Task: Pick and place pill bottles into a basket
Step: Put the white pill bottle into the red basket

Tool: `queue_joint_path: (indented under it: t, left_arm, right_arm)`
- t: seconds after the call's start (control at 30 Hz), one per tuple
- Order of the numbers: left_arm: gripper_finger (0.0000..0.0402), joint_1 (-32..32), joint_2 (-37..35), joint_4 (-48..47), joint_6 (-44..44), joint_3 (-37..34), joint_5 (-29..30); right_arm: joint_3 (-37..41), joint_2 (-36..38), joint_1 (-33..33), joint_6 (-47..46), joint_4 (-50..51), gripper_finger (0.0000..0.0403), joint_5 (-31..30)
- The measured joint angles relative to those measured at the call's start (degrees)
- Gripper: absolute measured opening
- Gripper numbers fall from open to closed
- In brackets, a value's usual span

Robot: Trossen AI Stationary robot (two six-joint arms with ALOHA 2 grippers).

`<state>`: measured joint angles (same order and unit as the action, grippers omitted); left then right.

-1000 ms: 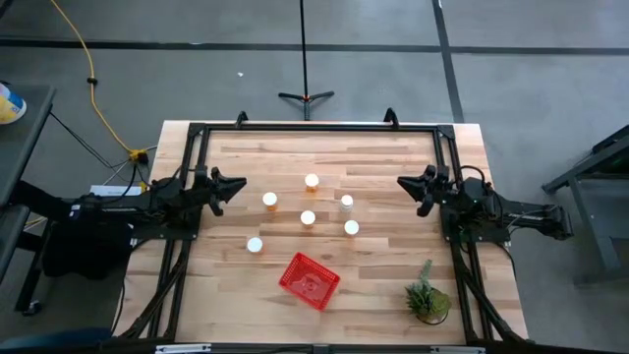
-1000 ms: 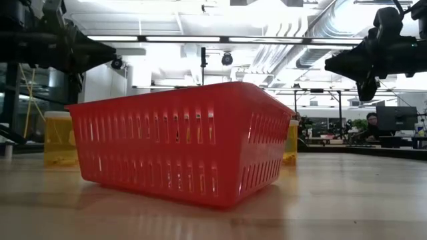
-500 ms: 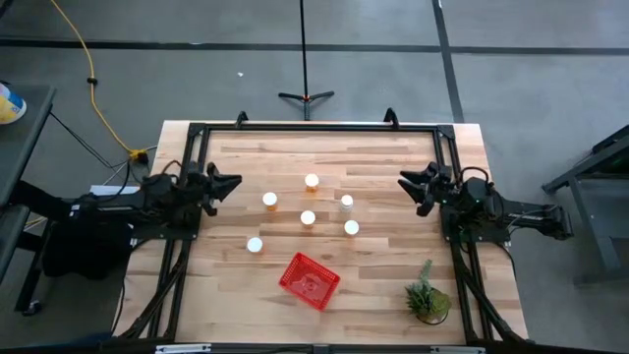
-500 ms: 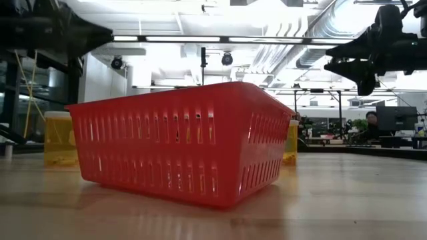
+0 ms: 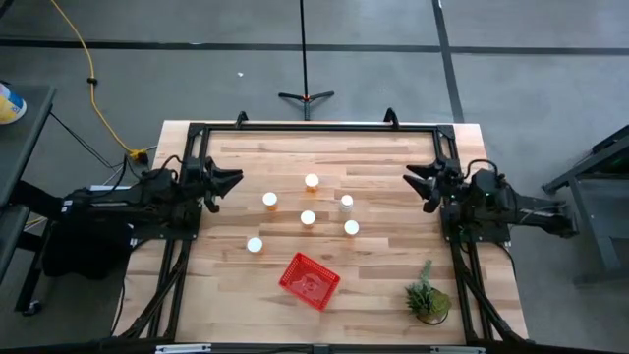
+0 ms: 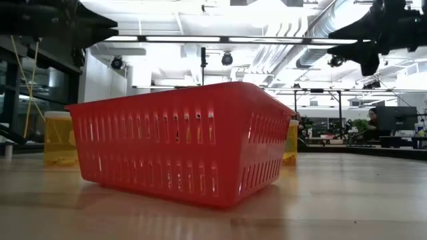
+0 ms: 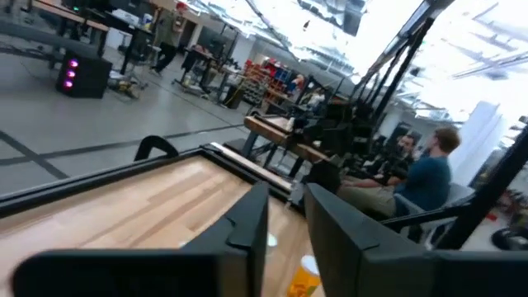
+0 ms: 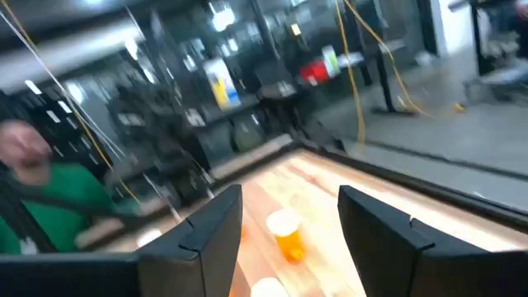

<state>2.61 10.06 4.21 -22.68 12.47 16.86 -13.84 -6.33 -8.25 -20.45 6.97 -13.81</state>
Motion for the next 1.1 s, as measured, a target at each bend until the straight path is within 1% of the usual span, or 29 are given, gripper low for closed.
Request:
queue_joint_path:
  t: [0.07, 0.17, 0.23, 0.33, 0.43, 0.5, 0.63, 0.77, 0.9, 1.0, 1.1]
  left_arm:
    - [0.0161, 0.0, 1.4, -0.1, 0.0, 0.5, 2.1]
    - [0.0208, 0.0, 2.2, -0.1, 1.4, 0.9, 3.4]
    - [0.0232, 0.0, 2.2, 0.0, 1.3, 0.9, 3.9]
    - [0.0253, 0.0, 2.2, -0.1, -0.1, 0.9, 5.2]
    - [0.0261, 0.0, 2.2, 0.0, 0.1, 0.9, 5.4]
    - [0.0261, 0.0, 2.2, 0.3, -0.1, 0.9, 5.3]
    - [0.0256, 0.0, 2.2, 2.7, -1.1, 0.9, 5.3]
    - [0.0253, 0.0, 2.2, 3.3, -1.5, 1.0, 6.3]
    - [0.0257, 0.0, 2.2, 3.3, -1.6, 1.0, 6.3]
    - [0.0257, 0.0, 2.2, 3.3, -3.1, 1.0, 5.1]
    - [0.0255, 0.0, 2.2, 3.2, -2.6, 1.0, 3.7]
  right_arm:
    - [-3.6, -1.7, 0.0, 0.1, 6.6, 0.0193, -0.9]
    - [-8.0, -3.2, 0.0, -0.3, 14.1, 0.0193, -0.9]
    - [-9.7, -3.4, 0.0, -1.4, 16.5, 0.0193, -0.8]
    - [-11.0, -3.5, 0.0, -1.5, 17.7, 0.0193, -0.4]
    - [-11.2, -3.5, 0.0, -2.4, 17.8, 0.0194, -0.3]
    - [-11.2, -3.5, 0.0, -3.5, 18.7, 0.0202, -0.7]
    - [-11.2, -3.8, 0.0, -5.1, 19.9, 0.0239, -1.5]
    - [-11.2, -4.7, 0.0, -5.2, 18.7, 0.0271, -0.7]
    - [-11.2, -5.6, 0.0, -6.9, 16.1, 0.0276, -2.9]
    - [-11.2, -6.5, 0.0, -5.3, 14.2, 0.0277, -4.1]
    - [-11.2, -8.3, 0.0, -3.8, 13.7, 0.0278, -4.9]
